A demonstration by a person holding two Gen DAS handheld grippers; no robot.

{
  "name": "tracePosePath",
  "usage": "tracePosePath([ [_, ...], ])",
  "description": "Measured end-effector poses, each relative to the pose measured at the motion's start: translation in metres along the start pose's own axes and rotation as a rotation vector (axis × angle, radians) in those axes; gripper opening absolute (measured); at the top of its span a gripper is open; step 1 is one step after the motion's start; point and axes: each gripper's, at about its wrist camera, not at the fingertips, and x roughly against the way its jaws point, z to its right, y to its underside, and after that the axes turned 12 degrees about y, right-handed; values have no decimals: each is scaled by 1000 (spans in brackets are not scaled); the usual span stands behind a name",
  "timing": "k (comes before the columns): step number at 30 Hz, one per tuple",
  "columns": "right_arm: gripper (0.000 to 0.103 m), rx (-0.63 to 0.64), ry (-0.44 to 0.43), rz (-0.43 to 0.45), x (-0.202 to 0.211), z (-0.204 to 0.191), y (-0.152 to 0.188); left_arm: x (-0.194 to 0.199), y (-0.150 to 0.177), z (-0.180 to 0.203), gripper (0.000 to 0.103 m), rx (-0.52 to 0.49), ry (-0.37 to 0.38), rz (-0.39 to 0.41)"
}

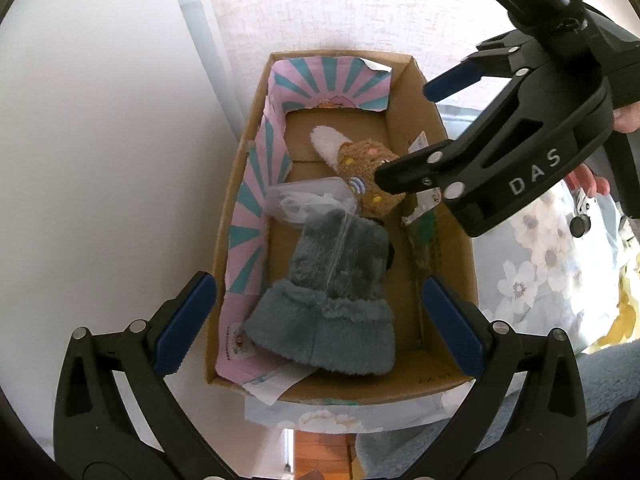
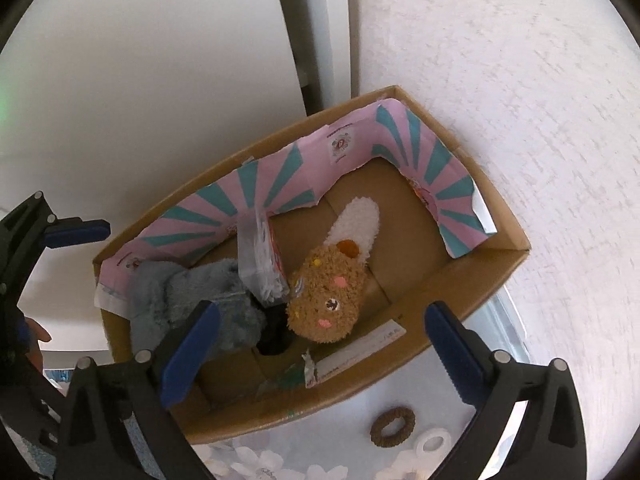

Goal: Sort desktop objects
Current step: 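Carry the grey hat and clear box into the cardboard box and release, then move both open grippers back over the bedsheet toward the remaining items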

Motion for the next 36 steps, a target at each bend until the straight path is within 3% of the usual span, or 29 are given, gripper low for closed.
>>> tracePosePath([
  [8, 102, -31, 37, 36, 19, 6, 6, 20, -4, 4, 103, 8, 5, 36],
  [14, 102, -82, 51, 50, 55, 16, 21, 33, -12, 26, 103, -46, 0, 56],
  [19, 102, -150, 38, 22, 71, 38, 39, 46, -28, 52, 103, -99, 52, 64],
  [22, 102, -178, 66, 55, 92, 51, 52, 58, -40, 74, 103, -144, 78, 87],
  [26, 102, -248, 72, 94, 122, 81, 78, 61, -55, 103, 103, -205, 92, 103],
  [36, 102, -376, 215, 51, 151, 142, 165, 53, -81, 149, 103, -245, 134, 113],
])
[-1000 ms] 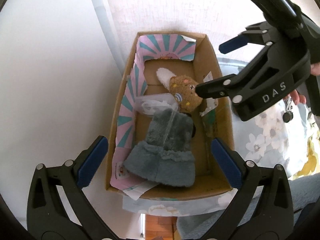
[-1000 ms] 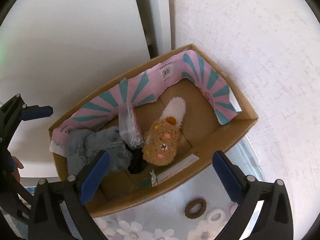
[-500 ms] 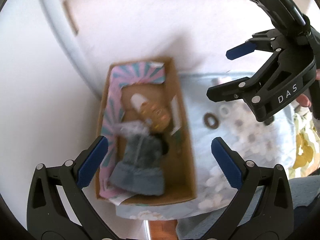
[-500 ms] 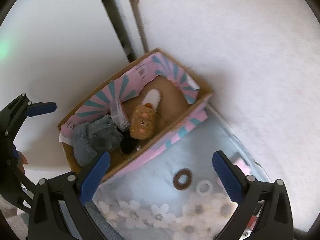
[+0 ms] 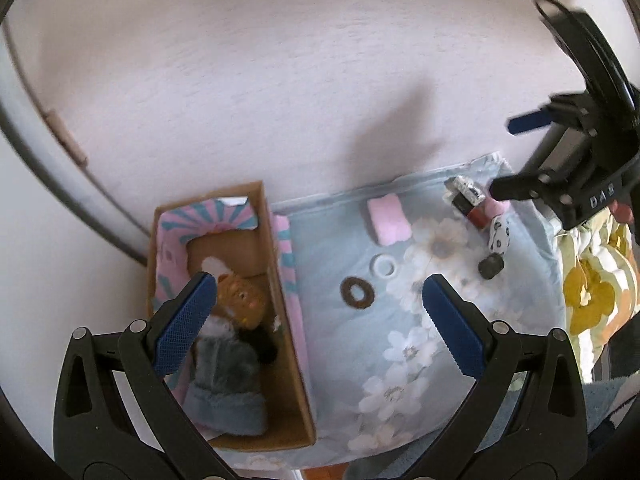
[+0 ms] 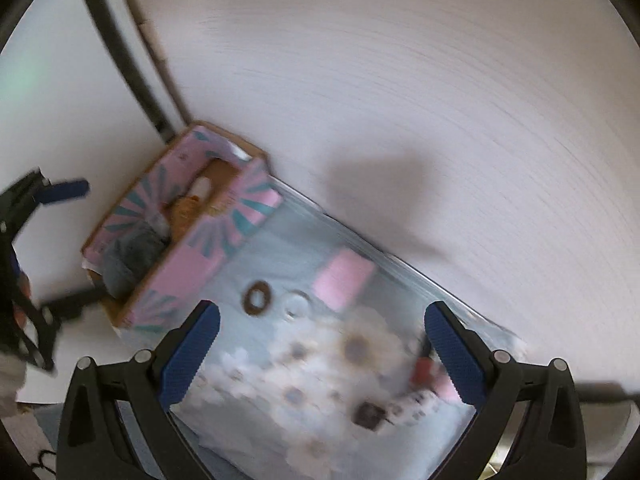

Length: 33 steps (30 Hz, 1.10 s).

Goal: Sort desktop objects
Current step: 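Move both open grippers back over the bedsheet toward the remaining items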

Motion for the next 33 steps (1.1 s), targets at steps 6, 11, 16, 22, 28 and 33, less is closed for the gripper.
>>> tracePosePath([
  [6, 102, -103, 50, -31, -8, 50, 47, -23, -3, 21, 101, -1, 49, -8],
  [11, 102, -252, 64, -63, -27, 79, 94, -59, 18, 39, 99, 59, 88, 2],
  [16, 102, -364, 90, -82, -57, 82, 142, -112, 41, 56, 93, 101, 52, -42],
  [22, 102, -442, 145, -141, -99, 91, 170, -157, 56, 60, 93, 108, -43, -14],
  [28, 102, -487, 203, -159, -133, 96, 178, -203, 66, 42, 79, 115, -124, -47],
  [33, 99, -514, 192, -134, -152, 94, 184, -220, 75, 25, 76, 148, -155, -41],
])
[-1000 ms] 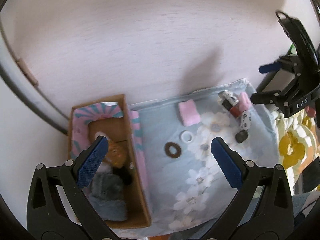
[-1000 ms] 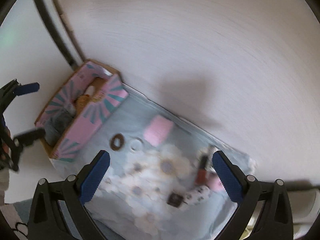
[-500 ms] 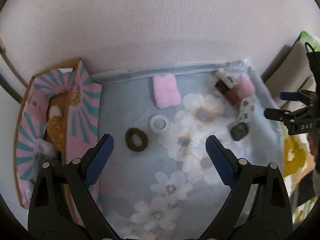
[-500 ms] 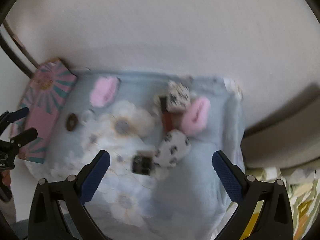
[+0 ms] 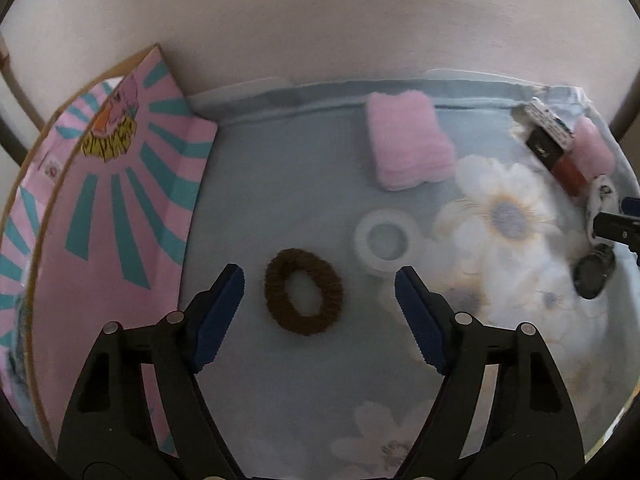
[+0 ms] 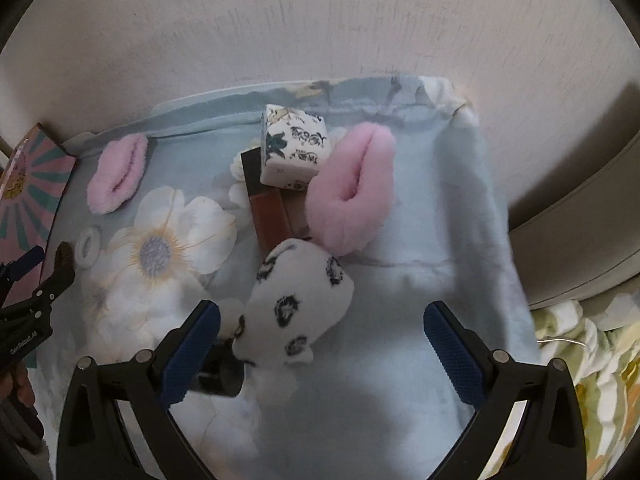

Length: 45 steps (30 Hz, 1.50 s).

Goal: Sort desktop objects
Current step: 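Move both open grippers back over the bedsheet toward the remaining items, then grasp the brown hair tie with left gripper while right grasps the panda sock, then carry the brown hair tie and panda sock over the cardboard box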

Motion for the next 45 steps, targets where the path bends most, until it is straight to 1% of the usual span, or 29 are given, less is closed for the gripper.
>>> tracePosePath([
  [3, 97, -16, -19, 6, -6, 0, 1, -4, 0, -8, 76, 25, 18, 0],
  [7, 88, -37, -46, -1, -13, 1, 1, -6, 0, -13, 75, 24, 20, 3],
  [8, 88, -42, -52, -8, -15, 0, 2, -7, 1, -13, 71, 24, 18, 0],
  [9, 85, -41, -46, -2, -15, 0, 2, -9, 2, -15, 69, 29, 16, -7],
  [10, 81, -38, -47, 3, -14, 0, 2, -10, 3, -16, 67, 37, 23, -10],
  [11, 79, -35, -51, 6, -13, 0, 2, -9, 4, -18, 66, 51, 33, -5],
  [12, 73, -32, -48, 11, -12, 0, 2, -9, 4, -19, 64, 56, 40, -4],
  [14, 67, -21, -36, 15, -12, 1, 3, -8, 5, -17, 50, 49, 70, 0],
  [15, 62, -18, -32, 18, -11, 1, 3, -8, 5, -15, 47, 41, 80, 1],
  [17, 54, -7, -28, 24, -10, 2, 4, -8, 6, -12, 34, 26, 94, 1],
  [18, 46, -7, -35, 29, -9, 3, 5, -8, 6, -11, 32, 26, 92, 4],
  [21, 42, -3, -36, 46, -7, 5, 8, -8, 6, -11, 24, 21, 99, 8],
  [22, 40, -4, -39, 51, -7, 6, 9, -7, 6, -12, 19, 24, 102, 5],
  [24, 37, -19, -51, 55, -6, 11, 11, -4, 6, -13, 19, 36, 129, 1],
  [26, 36, -24, -58, 54, -4, 15, 12, 4, 4, -11, 18, 34, 159, 20],
  [30, 35, -21, -65, 70, 8, 22, 15, 19, 1, -7, 18, 19, 176, 25],
  [32, 35, -24, -65, 75, 18, 27, 15, 32, -5, -2, 18, 23, 181, 22],
  [33, 35, -28, -66, 79, 23, 29, 14, 39, -3, 2, 18, 23, 185, 24],
  [35, 35, -21, -62, 88, 37, 31, 12, 55, -11, 1, 18, 19, 194, 23],
  [37, 35, -2, -55, 99, 52, 33, 12, 73, -14, 5, 18, -5, 211, 19],
  [38, 35, 6, -58, 104, 58, 36, 9, 80, -12, 5, 18, -19, 207, 16],
  [41, 35, 32, -84, 106, 80, 31, -5, 107, -15, 8, 18, -56, 200, 26],
  [44, 35, 53, -142, 114, 101, 24, -20, 130, -21, 3, 18, -63, 188, 33],
  [45, 35, 62, -144, 120, 107, -1, -24, 137, -23, 0, 18, -60, 184, 38],
])
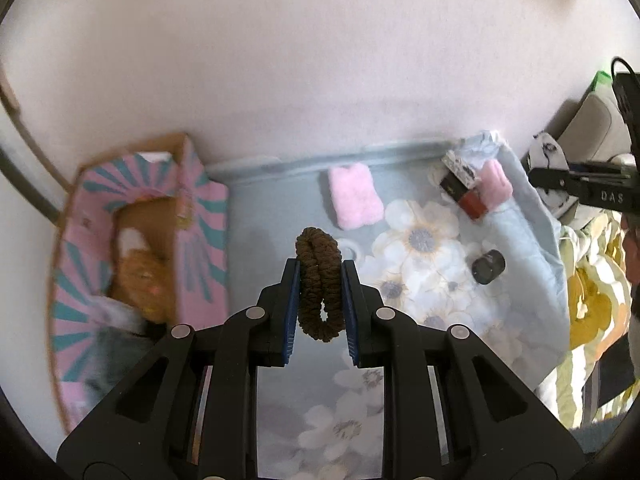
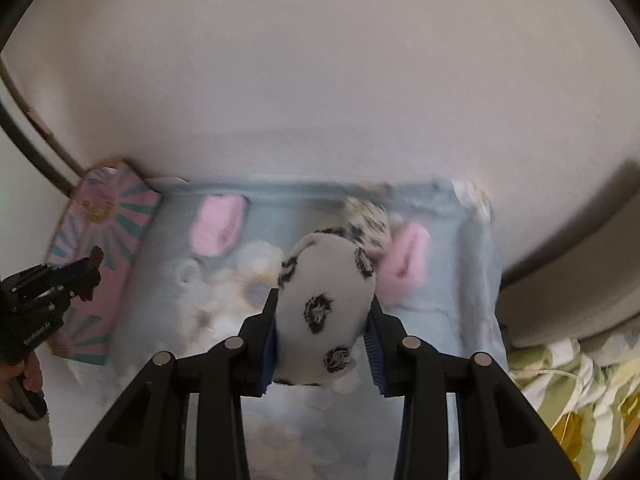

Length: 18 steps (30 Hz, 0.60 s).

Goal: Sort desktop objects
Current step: 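Carry the brown hair tie and panda sock over the cardboard box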

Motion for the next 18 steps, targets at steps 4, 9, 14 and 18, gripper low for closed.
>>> tracePosePath([
  [4, 35, 76, -47, 31, 15, -30, -33, 36, -11, -16, 18, 24, -10, 63],
  [9, 35, 200, -117, 63, 33, -82, -75, 70, -14, -45, 18, 78, -67, 102],
  [14, 35, 365, -196, 85, 43, -158, -109, 96, -4, -78, 18, 140, -137, 128],
  [18, 35, 472, -251, 83, 41, -215, -122, 102, 9, -102, 18, 198, -166, 121],
])
